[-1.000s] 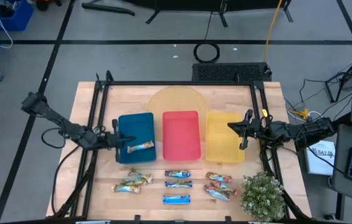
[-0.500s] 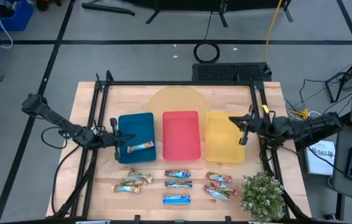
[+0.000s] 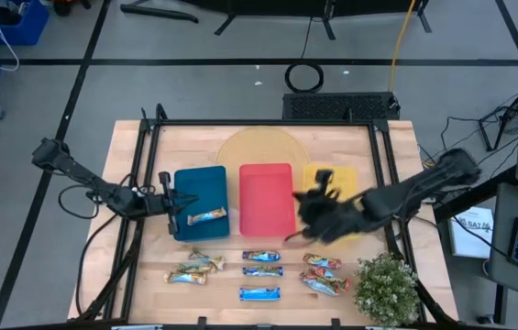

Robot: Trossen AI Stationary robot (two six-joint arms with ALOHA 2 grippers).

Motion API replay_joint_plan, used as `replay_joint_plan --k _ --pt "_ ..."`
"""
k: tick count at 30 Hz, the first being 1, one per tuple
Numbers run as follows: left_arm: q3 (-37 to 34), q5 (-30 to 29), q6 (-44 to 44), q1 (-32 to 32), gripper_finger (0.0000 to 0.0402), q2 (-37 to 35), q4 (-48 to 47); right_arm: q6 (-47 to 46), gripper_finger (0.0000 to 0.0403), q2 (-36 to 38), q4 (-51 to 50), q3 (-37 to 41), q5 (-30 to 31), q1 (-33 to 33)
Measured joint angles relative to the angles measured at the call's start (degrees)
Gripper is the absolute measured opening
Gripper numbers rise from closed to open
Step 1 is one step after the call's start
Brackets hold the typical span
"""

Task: Pick and place Granola Bars by type
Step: Put the bottom red granola bar into the yellow bin

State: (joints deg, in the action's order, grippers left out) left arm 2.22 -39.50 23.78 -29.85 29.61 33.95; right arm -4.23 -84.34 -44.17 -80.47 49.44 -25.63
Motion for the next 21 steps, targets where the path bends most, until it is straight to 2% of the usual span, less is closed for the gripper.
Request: replay_joint_plan --k 4,11,15,21 --pt "0.00 0.00 -0.32 0.00 0.0025 0.00 -0.04 -6.97 0.0008 -11.49 -7.96 -9.20 0.06 -5.61" --pt "0.00 -0.02 -0.30 0.00 0.0005 0.00 0.05 -17.13 0.0058 -22.10 -8.29 -14.19 -0.59 -14.12" --pt "0.00 -0.05 1.72 0.00 0.0015 0.00 0.09 -22.78 0.0104 -24.36 -8.11 -14.27 -5.45 -16.86" --pt "0.00 -0.04 1.37 0.00 0.0052 0.00 0.11 -24.97 0.0155 -27.82 -6.30 -14.29 -17.63 -18.43"
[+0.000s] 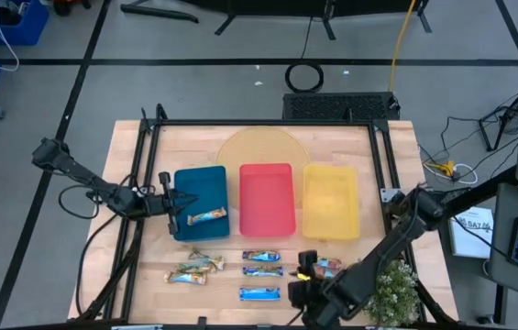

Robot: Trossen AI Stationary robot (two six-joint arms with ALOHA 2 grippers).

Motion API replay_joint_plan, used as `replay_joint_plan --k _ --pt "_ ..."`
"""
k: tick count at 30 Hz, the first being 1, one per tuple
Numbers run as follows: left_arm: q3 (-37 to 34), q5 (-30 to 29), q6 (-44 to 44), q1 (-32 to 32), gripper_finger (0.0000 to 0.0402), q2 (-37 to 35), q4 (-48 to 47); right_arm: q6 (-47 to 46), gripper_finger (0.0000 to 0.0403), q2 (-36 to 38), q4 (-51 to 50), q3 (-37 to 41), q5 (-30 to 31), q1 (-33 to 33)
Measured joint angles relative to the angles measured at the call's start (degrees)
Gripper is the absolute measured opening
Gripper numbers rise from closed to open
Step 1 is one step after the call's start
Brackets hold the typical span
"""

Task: Pick and place Granola Bars by type
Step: Put the bottom red granola bar into the yellow bin

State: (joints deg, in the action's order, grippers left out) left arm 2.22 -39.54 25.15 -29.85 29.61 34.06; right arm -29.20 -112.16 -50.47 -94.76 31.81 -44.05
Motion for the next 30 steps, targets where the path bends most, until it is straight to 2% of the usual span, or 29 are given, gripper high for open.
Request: replay_joint_plan --k 5,11,15,25,30 --pt "0.00 -0.01 -2.65 0.00 0.0064 0.00 0.00 -0.21 0.0159 -2.96 -0.62 0.00 -7.09 0.13" --pt "0.00 0.02 -4.92 0.00 0.0061 0.00 -0.52 -1.64 0.0160 -2.82 -3.31 0.00 -13.94 1.30" --pt "0.00 0.00 -4.77 0.00 0.0062 0.00 -1.21 -5.22 0.0160 -2.73 -5.71 0.25 -14.79 2.16" --pt "0.00 0.00 -4.31 0.00 0.0063 0.00 -1.42 -11.03 0.0160 -2.78 -4.12 7.10 -17.09 2.39" --pt "0.00 0.02 -4.29 0.00 0.0063 0.00 -1.42 -12.14 0.0160 -2.76 0.32 10.36 -17.10 2.30"
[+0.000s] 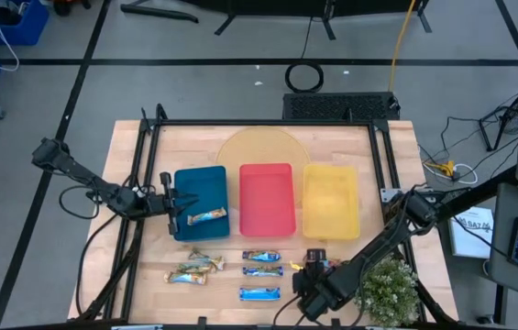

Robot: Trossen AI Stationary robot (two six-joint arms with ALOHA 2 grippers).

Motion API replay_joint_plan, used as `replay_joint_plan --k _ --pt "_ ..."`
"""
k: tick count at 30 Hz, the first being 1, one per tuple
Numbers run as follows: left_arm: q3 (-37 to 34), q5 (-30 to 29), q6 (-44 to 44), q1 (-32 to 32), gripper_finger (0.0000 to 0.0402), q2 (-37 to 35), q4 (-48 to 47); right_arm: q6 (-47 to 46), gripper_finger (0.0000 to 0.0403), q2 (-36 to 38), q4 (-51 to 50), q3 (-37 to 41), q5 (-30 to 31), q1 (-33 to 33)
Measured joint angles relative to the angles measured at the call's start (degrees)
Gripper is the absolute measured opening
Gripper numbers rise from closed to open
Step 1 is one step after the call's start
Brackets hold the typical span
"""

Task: Pick and place Granola Bars by type
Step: Put the bottom red granola bar into the yellow bin

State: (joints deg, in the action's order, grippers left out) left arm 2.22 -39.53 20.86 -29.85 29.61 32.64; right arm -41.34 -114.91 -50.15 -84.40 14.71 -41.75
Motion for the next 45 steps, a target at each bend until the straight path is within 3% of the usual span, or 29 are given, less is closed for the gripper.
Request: replay_joint_plan --k 12,20,24,31,36,41,45 --pt "0.00 -0.02 -0.02 0.00 0.0063 0.00 0.07 -0.12 0.0137 0.45 8.09 7.11 -6.52 -0.25" --pt "0.00 -0.02 -0.04 0.00 0.0063 0.00 0.07 6.70 0.0080 1.18 9.64 6.73 -7.72 0.54" --pt "0.00 -0.02 -0.04 0.00 0.0063 0.00 0.09 10.26 0.0061 3.80 9.73 6.29 -8.56 2.10" --pt "0.00 -0.01 -0.07 0.00 0.0063 0.00 0.02 15.38 0.0062 12.24 13.94 5.39 -7.40 5.44" --pt "0.00 -0.02 -0.07 0.00 0.0063 0.00 -0.29 20.20 0.0055 20.73 6.92 5.29 -1.54 8.46" --pt "0.00 -0.02 -0.07 0.00 0.0063 0.00 -0.35 25.67 0.0055 27.56 -5.98 5.31 11.08 13.61" --pt "0.02 -0.02 -0.07 0.00 0.0063 0.00 -0.35 33.26 0.0055 29.28 -8.63 7.46 11.68 19.14"
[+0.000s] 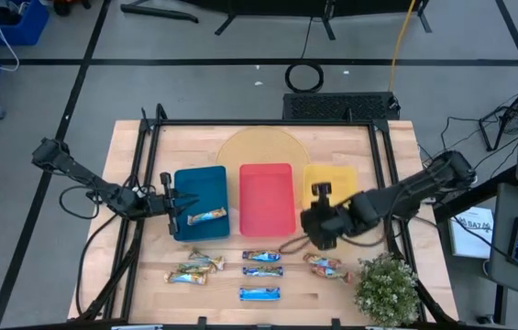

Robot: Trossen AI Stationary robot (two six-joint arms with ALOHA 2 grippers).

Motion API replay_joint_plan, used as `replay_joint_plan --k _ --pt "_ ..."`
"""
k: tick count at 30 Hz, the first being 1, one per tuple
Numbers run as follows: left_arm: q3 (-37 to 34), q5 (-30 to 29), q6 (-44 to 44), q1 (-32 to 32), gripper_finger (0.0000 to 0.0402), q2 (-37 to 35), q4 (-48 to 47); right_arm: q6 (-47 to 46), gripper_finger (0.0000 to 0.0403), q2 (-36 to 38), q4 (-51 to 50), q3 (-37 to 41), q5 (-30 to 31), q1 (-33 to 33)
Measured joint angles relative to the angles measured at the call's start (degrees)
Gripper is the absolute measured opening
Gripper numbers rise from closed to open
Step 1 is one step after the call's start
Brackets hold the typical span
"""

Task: Pick and place Granola Bars by type
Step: Put the bottom red granola bar into the yellow bin

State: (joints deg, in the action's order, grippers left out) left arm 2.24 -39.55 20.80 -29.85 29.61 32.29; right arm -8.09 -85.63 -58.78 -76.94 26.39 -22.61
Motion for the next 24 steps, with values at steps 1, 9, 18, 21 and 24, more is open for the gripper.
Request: replay_joint_plan --k 1,9,18,21,24 --pt "-0.01 0.00 0.00 0.00 0.0063 0.00 0.00 1.53 0.0055 0.05 0.47 1.10 -0.76 1.58" --pt "0.00 0.00 0.00 0.00 0.0063 0.00 -0.02 6.23 0.0055 -0.02 7.87 15.07 -1.15 11.32" --pt "0.00 0.00 1.16 0.04 0.0063 0.00 -0.68 5.12 0.0055 -0.02 20.62 25.68 -9.24 14.77" --pt "0.00 -0.02 1.73 0.04 0.0063 0.00 -0.69 6.86 0.0054 -0.02 25.39 28.11 -11.49 14.77" --pt "0.00 0.00 1.69 0.04 0.0063 0.00 -0.70 7.24 0.0054 -0.02 28.12 29.78 -12.20 14.77"
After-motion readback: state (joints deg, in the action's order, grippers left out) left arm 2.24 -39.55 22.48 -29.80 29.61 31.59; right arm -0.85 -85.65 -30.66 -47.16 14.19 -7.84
